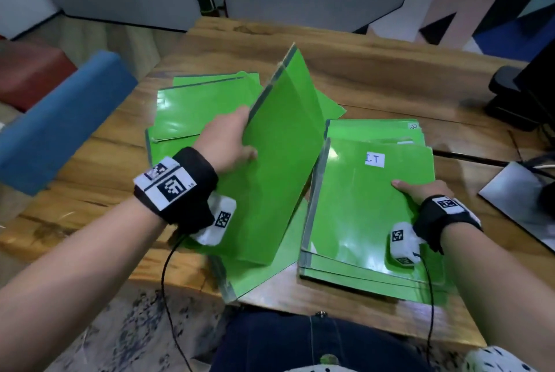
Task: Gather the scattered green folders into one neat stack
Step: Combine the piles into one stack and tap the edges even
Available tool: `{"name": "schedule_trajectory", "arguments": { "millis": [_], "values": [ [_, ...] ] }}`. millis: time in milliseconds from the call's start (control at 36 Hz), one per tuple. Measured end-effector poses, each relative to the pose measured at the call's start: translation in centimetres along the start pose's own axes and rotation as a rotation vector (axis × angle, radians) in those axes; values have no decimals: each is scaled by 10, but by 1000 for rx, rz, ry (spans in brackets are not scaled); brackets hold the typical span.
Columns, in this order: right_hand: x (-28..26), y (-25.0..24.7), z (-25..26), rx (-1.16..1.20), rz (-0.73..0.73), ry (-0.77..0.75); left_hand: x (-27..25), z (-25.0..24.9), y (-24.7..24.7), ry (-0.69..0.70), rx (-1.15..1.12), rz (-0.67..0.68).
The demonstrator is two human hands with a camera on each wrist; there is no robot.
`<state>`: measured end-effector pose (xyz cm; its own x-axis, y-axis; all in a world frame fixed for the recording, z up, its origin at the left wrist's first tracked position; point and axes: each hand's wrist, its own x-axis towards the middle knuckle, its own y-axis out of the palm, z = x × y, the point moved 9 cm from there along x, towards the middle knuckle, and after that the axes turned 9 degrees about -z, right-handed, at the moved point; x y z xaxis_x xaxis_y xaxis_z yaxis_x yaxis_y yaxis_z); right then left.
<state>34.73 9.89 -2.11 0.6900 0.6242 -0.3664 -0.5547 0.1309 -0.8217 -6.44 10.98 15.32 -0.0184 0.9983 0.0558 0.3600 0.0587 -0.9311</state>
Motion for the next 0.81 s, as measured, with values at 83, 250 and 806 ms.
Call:
{"name": "schedule_trajectory", "arguments": {
  "millis": [83, 250, 806],
  "values": [
    [0, 3, -3, -6, 27, -1, 19, -11, -31, 33, -129, -96],
    [5, 9, -11, 6, 75, -12, 50, 9, -22, -173, -557, -19],
    [11, 17, -19, 44, 92, 48, 18, 37, 186, -471, -363, 362]
  ]
}}
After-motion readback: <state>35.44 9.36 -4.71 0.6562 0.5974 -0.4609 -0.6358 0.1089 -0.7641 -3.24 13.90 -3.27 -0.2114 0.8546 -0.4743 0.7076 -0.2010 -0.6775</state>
